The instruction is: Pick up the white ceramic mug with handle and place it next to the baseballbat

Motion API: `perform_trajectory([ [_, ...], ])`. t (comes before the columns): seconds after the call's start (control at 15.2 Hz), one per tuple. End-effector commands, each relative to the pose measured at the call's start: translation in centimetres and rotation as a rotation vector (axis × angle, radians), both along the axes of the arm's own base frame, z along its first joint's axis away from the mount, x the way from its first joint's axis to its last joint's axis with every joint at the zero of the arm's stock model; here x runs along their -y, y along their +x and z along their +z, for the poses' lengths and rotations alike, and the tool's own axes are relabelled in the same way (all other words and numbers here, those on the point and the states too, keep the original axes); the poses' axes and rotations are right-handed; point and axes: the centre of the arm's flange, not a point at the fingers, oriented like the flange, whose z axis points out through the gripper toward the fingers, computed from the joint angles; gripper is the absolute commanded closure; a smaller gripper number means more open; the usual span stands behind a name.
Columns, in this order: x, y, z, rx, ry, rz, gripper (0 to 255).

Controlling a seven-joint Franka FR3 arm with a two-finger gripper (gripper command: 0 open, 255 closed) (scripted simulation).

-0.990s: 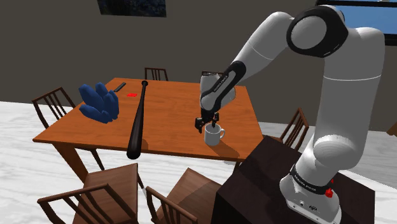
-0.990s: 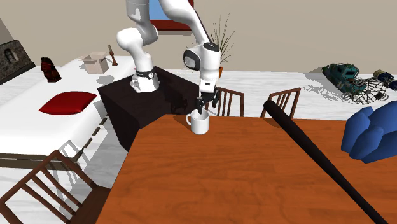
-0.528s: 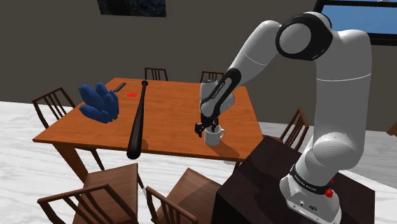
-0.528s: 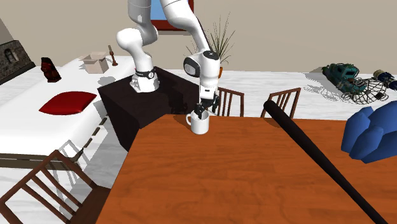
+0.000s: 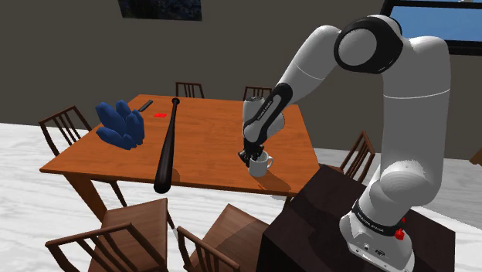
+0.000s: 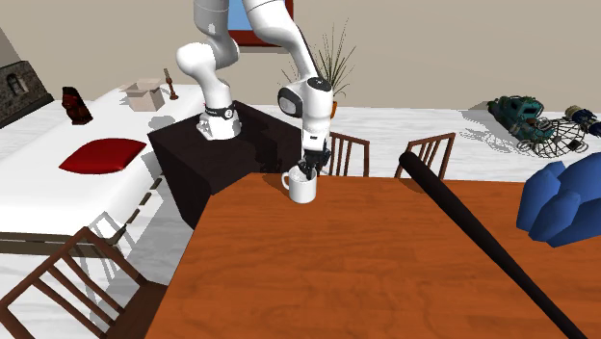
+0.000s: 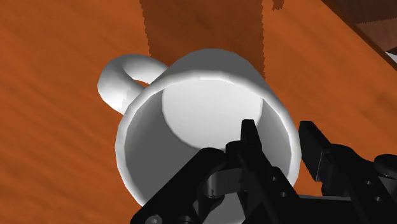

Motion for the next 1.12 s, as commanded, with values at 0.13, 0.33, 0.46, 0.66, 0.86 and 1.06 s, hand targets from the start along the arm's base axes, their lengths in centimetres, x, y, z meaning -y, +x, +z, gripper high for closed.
perform_trajectory([
  [0.13,0.0,0.0,0.0,0.0,0.0,0.0,255],
  [0.33,0.0,0.0,0.0,0.0,0.0,0.0,255],
  [0.46,0.0,0.0,0.0,0.0,0.0,0.0,255],
  [0.66,0.0,0.0,1.6,0.0,0.0,0.0,255],
  [0.86,0.0,0.0,3.2,0.0,0.0,0.0,255],
  [1.06,0.0,0.0,4.7,0.0,0.0,0.0,255],
])
